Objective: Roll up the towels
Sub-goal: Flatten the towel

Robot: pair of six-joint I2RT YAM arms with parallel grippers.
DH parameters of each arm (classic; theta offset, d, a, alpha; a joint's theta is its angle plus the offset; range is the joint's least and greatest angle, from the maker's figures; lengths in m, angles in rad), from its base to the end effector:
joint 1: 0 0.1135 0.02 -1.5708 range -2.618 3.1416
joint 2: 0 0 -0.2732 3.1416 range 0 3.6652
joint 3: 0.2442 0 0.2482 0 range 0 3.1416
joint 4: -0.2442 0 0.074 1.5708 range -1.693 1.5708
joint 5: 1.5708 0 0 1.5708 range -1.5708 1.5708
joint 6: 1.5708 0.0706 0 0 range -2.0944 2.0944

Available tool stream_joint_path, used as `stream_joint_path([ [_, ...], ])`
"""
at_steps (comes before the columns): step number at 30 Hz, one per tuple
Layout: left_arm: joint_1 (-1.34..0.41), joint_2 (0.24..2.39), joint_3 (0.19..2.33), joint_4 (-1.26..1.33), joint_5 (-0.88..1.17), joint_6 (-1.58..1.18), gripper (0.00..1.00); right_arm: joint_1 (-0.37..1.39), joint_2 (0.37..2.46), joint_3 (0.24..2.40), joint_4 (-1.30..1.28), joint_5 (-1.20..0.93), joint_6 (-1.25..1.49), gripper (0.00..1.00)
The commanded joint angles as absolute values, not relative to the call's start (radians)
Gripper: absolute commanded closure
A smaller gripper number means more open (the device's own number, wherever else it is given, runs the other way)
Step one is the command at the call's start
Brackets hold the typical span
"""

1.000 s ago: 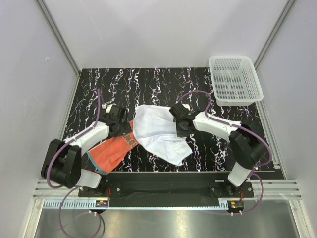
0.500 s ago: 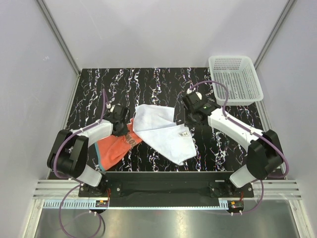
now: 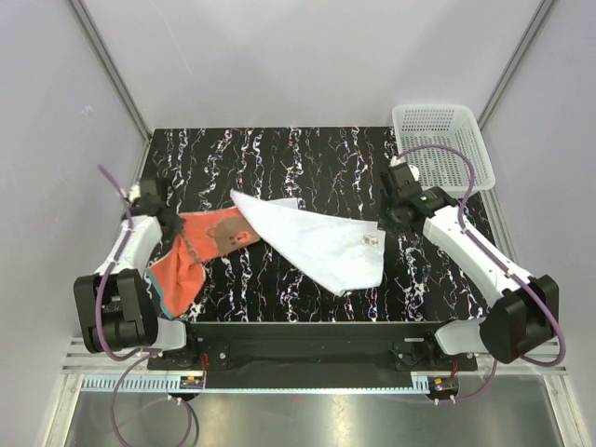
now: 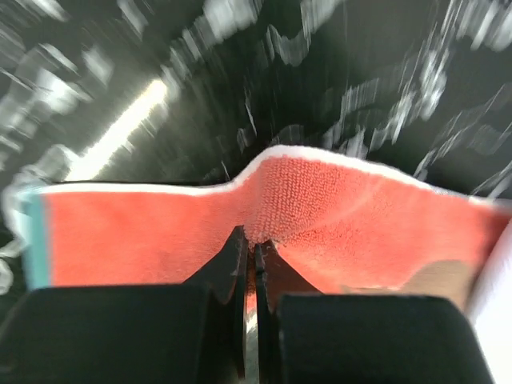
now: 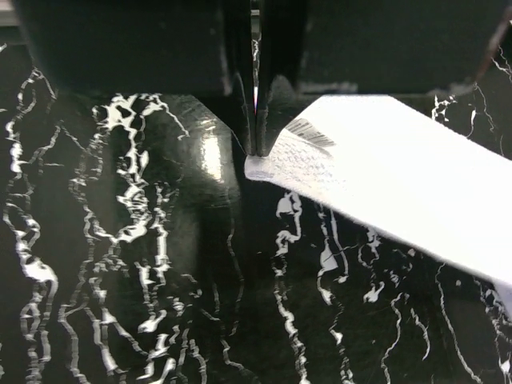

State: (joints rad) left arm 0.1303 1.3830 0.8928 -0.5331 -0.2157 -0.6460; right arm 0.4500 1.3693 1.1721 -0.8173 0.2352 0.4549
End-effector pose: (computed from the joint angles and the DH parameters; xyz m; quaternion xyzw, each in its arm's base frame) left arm 0.2798 0.0519 0.1994 -0.3892 0.8750 0.0317 0.2863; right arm 0.2670 0.1107 0.2717 0.0346 0.9548 0.0177 0.2946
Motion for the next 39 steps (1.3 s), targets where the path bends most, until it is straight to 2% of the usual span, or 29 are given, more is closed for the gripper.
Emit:
stream_joint_path([
  [1, 0.251, 1.342, 1.036, -0.584, -0.187, -0.631, 1.0, 0.42, 1.299, 1.16, -0.862, 0.299, 0.439, 1.0],
  [5, 0.368, 1.393, 1.134, -0.649, -0.211, -0.594, 1.0, 0.417, 1.282, 1.143, -0.857, 0.281, 0.433, 1.0],
  [7, 0.405, 1.396, 1.134, -0.644, -0.236, -0.597, 0.96, 0.417, 1.278, 1.137, -0.857, 0.272, 0.431, 1.0],
  [8, 0.44, 1.393, 1.115, -0.637, -0.235, -0.597, 0.92, 0.419, 1.278, 1.137, -0.861, 0.267, 0.433, 1.0],
  [10, 0.468, 1.385, 1.103, -0.623, -0.218, -0.604, 0.51, 0.417, 1.269, 1.126, -0.859, 0.259, 0.43, 1.0],
  [12, 0.459, 1.359, 1.065, -0.56, -0.125, -0.594, 0.26, 0.417, 1.258, 1.117, -0.85, 0.246, 0.423, 1.0],
  [14, 0.39, 1.326, 1.034, -0.505, -0.068, -0.569, 0.2, 0.417, 1.256, 1.103, -0.838, 0.223, 0.42, 1.0],
  [17, 0.194, 1.322, 1.055, -0.456, -0.12, -0.496, 0.12, 0.419, 1.262, 1.089, -0.824, 0.21, 0.423, 1.0],
  [19, 0.108, 1.344, 1.094, -0.423, -0.121, -0.46, 0.01, 0.417, 1.27, 1.083, -0.819, 0.203, 0.429, 1.0],
  [20, 0.045, 1.383, 1.107, -0.408, -0.079, -0.451, 0.01, 0.419, 1.275, 1.083, -0.809, 0.193, 0.431, 1.0],
  [25, -0.055, 1.59, 1.27, -0.385, 0.086, -0.419, 0.01, 0.417, 1.293, 1.086, -0.795, 0.175, 0.434, 1.0],
  [34, -0.212, 1.948, 1.488, -0.403, 0.115, -0.371, 0.07, 0.419, 1.327, 1.08, -0.769, 0.17, 0.425, 1.0],
  [39, -0.23, 2.035, 1.542, -0.391, 0.121, -0.374, 0.09, 0.419, 1.336, 1.069, -0.758, 0.173, 0.414, 1.0],
])
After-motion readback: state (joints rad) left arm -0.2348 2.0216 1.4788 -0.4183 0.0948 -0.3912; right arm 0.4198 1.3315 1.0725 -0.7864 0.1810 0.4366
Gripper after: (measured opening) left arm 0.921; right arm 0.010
